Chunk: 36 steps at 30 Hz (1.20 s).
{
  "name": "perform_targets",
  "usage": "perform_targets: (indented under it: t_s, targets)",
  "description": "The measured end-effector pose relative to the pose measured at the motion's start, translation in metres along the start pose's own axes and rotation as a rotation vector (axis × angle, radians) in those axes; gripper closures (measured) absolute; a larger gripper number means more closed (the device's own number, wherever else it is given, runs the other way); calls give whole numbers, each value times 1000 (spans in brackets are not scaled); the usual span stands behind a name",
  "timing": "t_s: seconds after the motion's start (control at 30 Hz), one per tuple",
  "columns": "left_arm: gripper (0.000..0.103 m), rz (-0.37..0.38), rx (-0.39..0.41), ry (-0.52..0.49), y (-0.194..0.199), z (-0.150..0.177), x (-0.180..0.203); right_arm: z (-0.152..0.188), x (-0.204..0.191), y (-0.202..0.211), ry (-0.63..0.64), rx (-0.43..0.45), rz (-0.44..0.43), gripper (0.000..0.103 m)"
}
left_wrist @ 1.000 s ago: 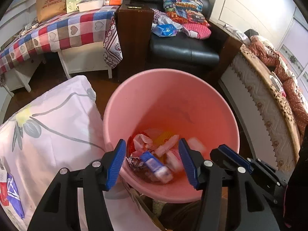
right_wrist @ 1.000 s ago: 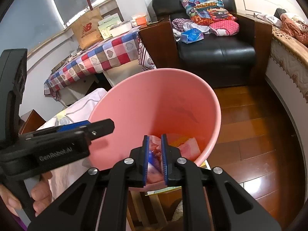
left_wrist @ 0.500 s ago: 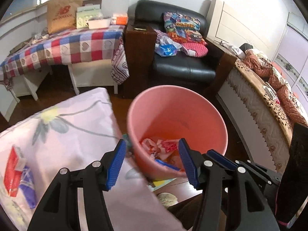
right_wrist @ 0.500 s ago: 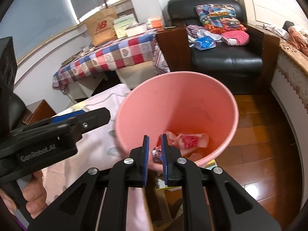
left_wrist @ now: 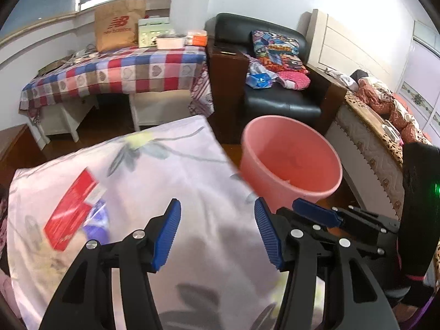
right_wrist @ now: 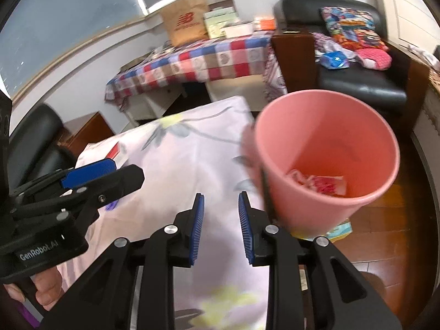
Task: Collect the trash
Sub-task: 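Reach the left tool to the red box while the right tool reaches the purple bag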
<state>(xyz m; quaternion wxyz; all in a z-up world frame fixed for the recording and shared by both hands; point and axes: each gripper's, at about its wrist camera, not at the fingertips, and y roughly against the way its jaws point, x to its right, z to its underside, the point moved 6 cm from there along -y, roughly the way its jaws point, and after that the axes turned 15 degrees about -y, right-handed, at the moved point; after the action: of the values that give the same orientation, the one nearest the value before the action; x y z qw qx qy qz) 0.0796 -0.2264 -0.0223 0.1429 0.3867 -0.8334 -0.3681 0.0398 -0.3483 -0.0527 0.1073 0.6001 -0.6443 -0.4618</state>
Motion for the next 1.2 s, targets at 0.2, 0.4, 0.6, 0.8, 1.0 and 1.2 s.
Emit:
perform_targets:
  t_s: [0.2,0.4,0.6,0.8,1.0,1.2]
  targets:
    - [48,-34,-13,4,22,39,-32,25,-39,-15,61,-62,-26,77]
    - [48,-50,-22,30,41,75,-73,41,-81,-29,119,-108,-61,77]
    - [48,-108,-6,-14,59,94,-113,53,-124,-50,174,-158,-97,77]
    - [48,-85,-57,71,59,112,-163,60,-160,-80,199,-198,-102,57]
    - [47,-50,-100,81,44,122,-201,61,-176,-110,197,-239,-84,57]
    - [46,-18,-129,-43,19,110,-203,64,-184,-132,205,-239,-42,57]
